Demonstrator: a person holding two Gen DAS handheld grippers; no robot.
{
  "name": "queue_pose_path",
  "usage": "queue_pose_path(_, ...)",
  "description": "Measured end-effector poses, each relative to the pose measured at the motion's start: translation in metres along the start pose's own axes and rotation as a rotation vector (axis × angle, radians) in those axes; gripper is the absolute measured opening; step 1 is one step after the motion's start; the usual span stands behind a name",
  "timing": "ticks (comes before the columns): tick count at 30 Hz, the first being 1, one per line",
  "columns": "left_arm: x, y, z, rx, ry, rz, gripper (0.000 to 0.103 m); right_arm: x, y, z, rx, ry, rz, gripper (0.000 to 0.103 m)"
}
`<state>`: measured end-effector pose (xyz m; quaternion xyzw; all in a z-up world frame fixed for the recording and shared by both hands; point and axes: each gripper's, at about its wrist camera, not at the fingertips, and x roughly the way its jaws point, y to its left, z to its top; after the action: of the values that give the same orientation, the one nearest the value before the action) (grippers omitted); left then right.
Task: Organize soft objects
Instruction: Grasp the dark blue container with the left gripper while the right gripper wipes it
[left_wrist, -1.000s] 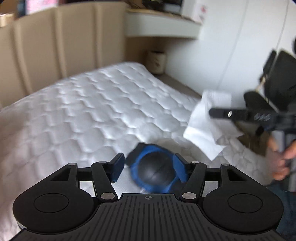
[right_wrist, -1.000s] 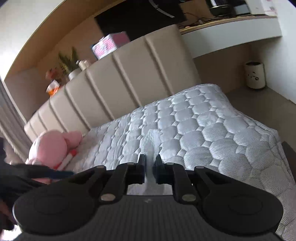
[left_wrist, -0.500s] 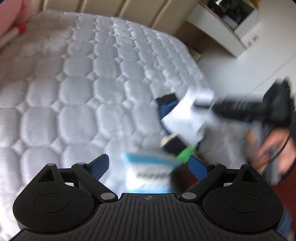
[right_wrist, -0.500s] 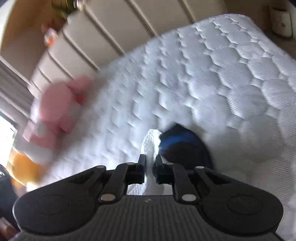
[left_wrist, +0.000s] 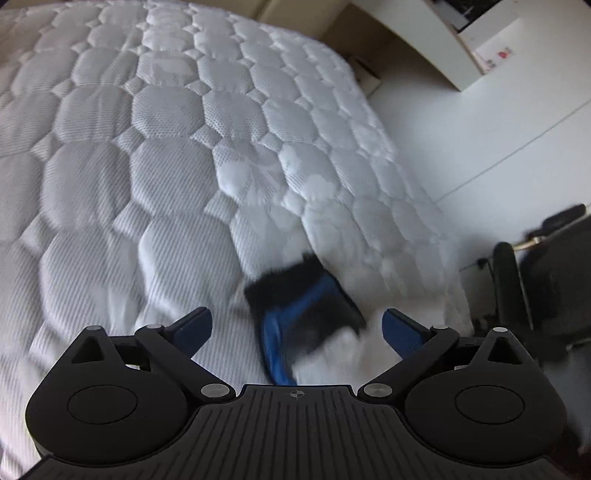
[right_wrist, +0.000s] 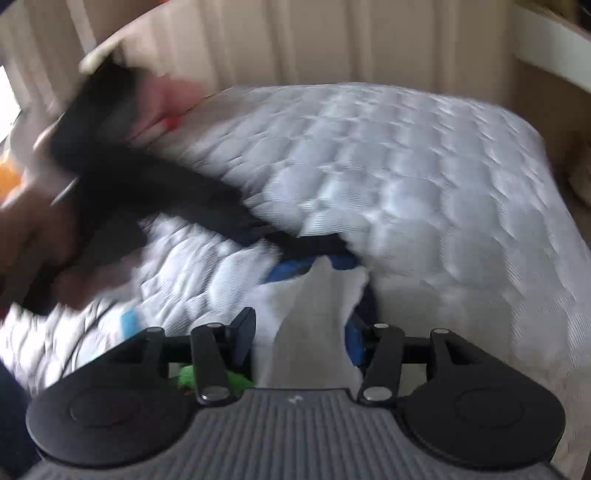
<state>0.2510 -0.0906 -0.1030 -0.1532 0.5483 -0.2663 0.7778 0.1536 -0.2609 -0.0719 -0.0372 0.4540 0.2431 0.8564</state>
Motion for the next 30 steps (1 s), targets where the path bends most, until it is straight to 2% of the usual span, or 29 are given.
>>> queue_pose_path(1, 0.007, 0.002, 0.005, -0.011, 0.014, -0.01, 0.101, 0.009, 0.008, -0.001, -0.048, 0.021, -0.023, 0.053)
queue_pose_path(5, 0.027, 0.009, 0.019, -0.05, 0.069, -0.041, 0.101, 0.036, 0.032, -0.016, -0.327, 0.066, -0.24, 0.056)
queue_pose_path(6, 0.029, 0.01, 0.021, -0.059, 0.068, -0.052, 0.102, 0.037, 0.031, -0.018, -0.346, 0.059, -0.236, 0.057)
queue_pose_path(8, 0.032, 0.013, 0.022, -0.075, 0.066, -0.097, 0.103, 0.031, 0.022, -0.017, -0.288, 0.045, -0.191, 0.048)
queue_pose_path(9, 0.032, 0.014, 0.022, -0.084, 0.068, -0.125, 0.103, 0.026, 0.014, -0.014, -0.242, 0.034, -0.163, 0.034)
queue_pose_path(10, 0.034, 0.016, 0.021, -0.095, 0.073, -0.159, 0.103, 0.02, 0.005, -0.01, -0.177, 0.018, -0.131, 0.015)
queue_pose_path(11, 0.036, 0.017, 0.021, -0.104, 0.075, -0.182, 0.103, 0.014, -0.007, -0.007, -0.095, 0.005, -0.099, 0.011)
queue_pose_path(13, 0.04, 0.018, 0.018, -0.113, 0.069, -0.203, 0.103, 0.009, -0.028, -0.005, 0.017, 0.001, -0.103, 0.011)
queue_pose_path(17, 0.043, 0.01, 0.01, -0.097, 0.02, -0.173, 0.103, 0.01, -0.059, -0.009, 0.084, 0.026, -0.301, 0.011)
queue_pose_path(18, 0.043, 0.005, 0.007, -0.079, 0.006, -0.154, 0.103, 0.008, -0.068, -0.009, 0.13, 0.028, -0.301, 0.011)
queue_pose_path(21, 0.043, -0.026, -0.008, 0.079, -0.017, -0.036, 0.103, 0.001, -0.087, -0.008, 0.298, -0.014, -0.232, 0.011)
queue_pose_path(22, 0.043, -0.039, -0.016, 0.152, -0.01, -0.008, 0.096, -0.005, -0.091, -0.008, 0.339, -0.04, -0.207, 0.011)
queue_pose_path(23, 0.044, -0.05, -0.023, 0.212, 0.001, 0.008, 0.083, -0.01, -0.095, -0.008, 0.378, -0.065, -0.184, 0.011)
queue_pose_path(24, 0.045, -0.058, -0.029, 0.247, 0.017, 0.0, 0.083, -0.016, -0.099, -0.008, 0.406, -0.083, -0.165, 0.012)
queue_pose_path(26, 0.044, -0.068, -0.037, 0.247, 0.041, -0.049, 0.069, -0.025, -0.105, -0.008, 0.454, -0.107, -0.131, 0.012)
queue_pose_path(28, 0.045, -0.074, -0.041, 0.222, 0.072, -0.094, 0.063, -0.03, -0.106, -0.01, 0.449, -0.11, -0.159, 0.012)
queue_pose_path(30, 0.048, -0.081, -0.045, 0.23, 0.109, -0.112, 0.063, -0.031, -0.103, -0.011, 0.389, -0.097, -0.244, 0.012)
